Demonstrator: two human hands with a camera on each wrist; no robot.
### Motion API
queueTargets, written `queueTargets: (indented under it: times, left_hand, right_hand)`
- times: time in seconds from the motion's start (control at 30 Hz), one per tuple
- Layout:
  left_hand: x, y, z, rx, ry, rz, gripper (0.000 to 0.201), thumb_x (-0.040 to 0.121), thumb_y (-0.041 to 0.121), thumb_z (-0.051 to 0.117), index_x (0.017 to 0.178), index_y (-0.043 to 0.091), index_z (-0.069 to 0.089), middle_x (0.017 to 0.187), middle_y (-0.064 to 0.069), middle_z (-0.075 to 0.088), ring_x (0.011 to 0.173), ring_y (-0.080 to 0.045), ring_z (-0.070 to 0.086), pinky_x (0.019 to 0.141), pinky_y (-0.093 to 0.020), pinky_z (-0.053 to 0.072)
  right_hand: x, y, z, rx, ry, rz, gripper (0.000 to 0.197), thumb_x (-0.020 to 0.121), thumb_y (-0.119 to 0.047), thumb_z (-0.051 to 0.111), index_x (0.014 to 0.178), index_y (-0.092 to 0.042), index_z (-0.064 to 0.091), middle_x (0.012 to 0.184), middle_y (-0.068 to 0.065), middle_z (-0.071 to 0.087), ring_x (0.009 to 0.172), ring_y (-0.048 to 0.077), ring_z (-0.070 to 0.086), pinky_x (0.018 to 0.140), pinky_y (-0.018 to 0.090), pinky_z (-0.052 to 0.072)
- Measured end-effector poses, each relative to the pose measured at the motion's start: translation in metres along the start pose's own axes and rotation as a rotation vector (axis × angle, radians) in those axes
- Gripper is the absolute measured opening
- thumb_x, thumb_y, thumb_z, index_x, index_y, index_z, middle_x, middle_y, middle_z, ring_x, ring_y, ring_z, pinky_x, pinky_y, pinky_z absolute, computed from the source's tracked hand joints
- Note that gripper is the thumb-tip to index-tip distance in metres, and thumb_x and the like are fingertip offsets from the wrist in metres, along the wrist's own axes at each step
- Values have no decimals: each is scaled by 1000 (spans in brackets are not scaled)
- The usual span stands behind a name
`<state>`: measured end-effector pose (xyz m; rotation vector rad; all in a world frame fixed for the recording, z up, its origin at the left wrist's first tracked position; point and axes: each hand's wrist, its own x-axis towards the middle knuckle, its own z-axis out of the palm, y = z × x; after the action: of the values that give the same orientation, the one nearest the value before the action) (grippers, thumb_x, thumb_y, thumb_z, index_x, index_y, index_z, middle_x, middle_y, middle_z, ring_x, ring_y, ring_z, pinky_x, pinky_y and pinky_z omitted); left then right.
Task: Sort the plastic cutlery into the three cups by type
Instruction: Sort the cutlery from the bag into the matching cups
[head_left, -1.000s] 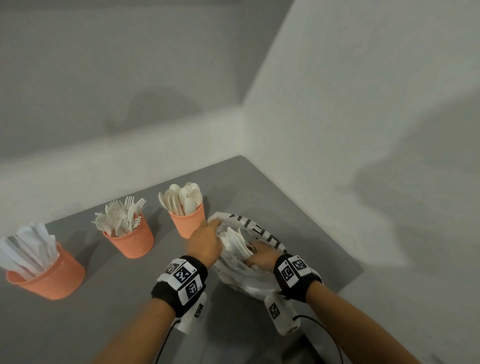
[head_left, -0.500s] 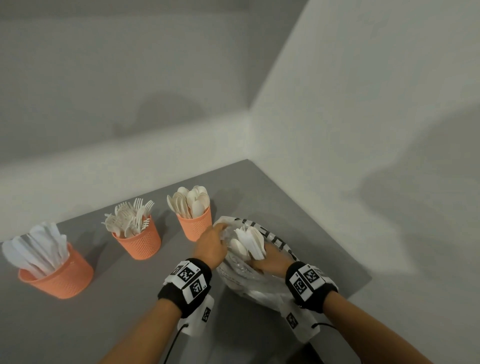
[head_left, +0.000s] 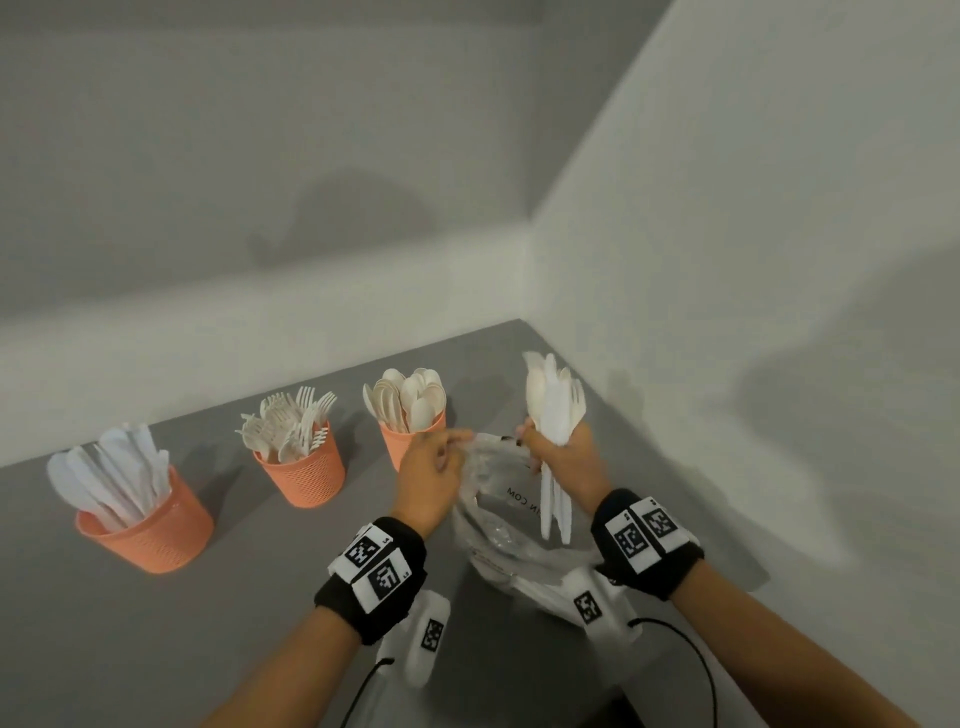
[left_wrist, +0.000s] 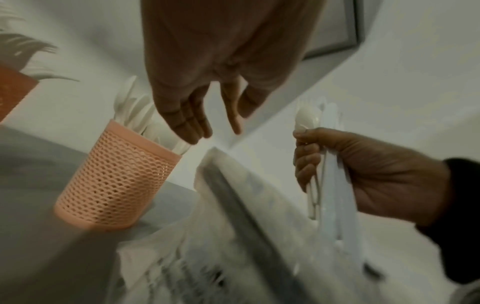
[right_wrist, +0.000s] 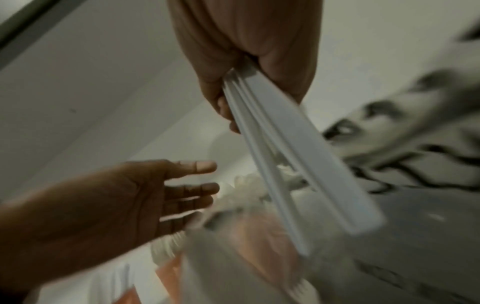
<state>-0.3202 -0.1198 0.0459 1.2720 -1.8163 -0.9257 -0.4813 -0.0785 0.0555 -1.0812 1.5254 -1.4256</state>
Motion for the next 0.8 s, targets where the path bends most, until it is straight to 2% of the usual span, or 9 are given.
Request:
queueTargets:
  times: [0.07,0.17,0.33,0.4,0.47,0.53,0.63,0.73,0.8]
  left_hand:
    - [-5,13,-15,-289,110,-110,21,94,3,42,91,8,62,84,-3,59,76,-14,51,74,-27,41]
    - [-12,19,-33,-658,120,-332,23,97,7,37,83,9,56,72,-5,53,66,-16,47,64,-25,40]
    - [-24,0,-44,-998,9,-788,33,98,26,34,89,4,56,84,-11,57,74,-21,55,68,-29,47]
    - [-28,-5,-48,-1068,-27,-870,43,98,37,32,98,0,55,92,-16,59,80,-26,58,72,-34,49]
    - [-27,-11,-55,-1154,-17,-843,52,99,41,27,105,-1,56,87,-15,67,77,-24,64,72,-34,53]
    - [-26,-10,-66,-1181,-28,-793,52,99,42,24,103,4,59,77,-8,71,66,-18,67,60,-26,56]
    - [-33,-10,-81,-1053,-105,-746,54,95,54,23,125,22,53,90,2,67,80,-15,60,69,-27,48]
    - [-38,-16,-99,-780,-85,-578,52,89,57,34,115,20,59,73,10,64,73,-7,56,69,-20,42]
    - [-33,-23,-114,-566,-9,-456,47,83,49,52,118,17,50,105,5,62,101,-9,56,87,-22,42]
  right_hand:
    - [4,-19,9,98,30,-40,20,89,-5,58,71,-13,54,47,-5,50,40,3,47,50,18,47]
    - [9,-42,29,203,28,-83,22,89,-4,57,70,-14,53,54,4,47,42,7,46,51,20,46]
    - [10,-64,81,324,-24,-128,26,87,3,55,66,-12,52,48,-3,52,43,7,50,50,18,46]
    - [6,-64,105,345,-28,-115,23,86,2,56,66,-8,51,43,-6,51,42,5,50,51,16,47]
    - [-3,-56,130,340,-34,-70,11,84,-1,61,76,-2,54,46,-3,52,43,8,51,52,18,48]
    - [-8,-41,154,296,-9,1,14,78,-4,66,81,4,55,50,2,54,45,13,53,53,27,50]
    - [-11,-24,179,205,24,63,21,79,3,61,72,-15,53,56,1,54,52,15,54,58,30,48]
    - [-14,-17,193,61,29,44,23,80,-1,59,69,-19,49,63,0,52,63,17,53,61,30,45]
    - [-21,-11,200,24,-36,3,9,82,-10,58,84,-18,56,76,1,59,71,16,56,67,29,46]
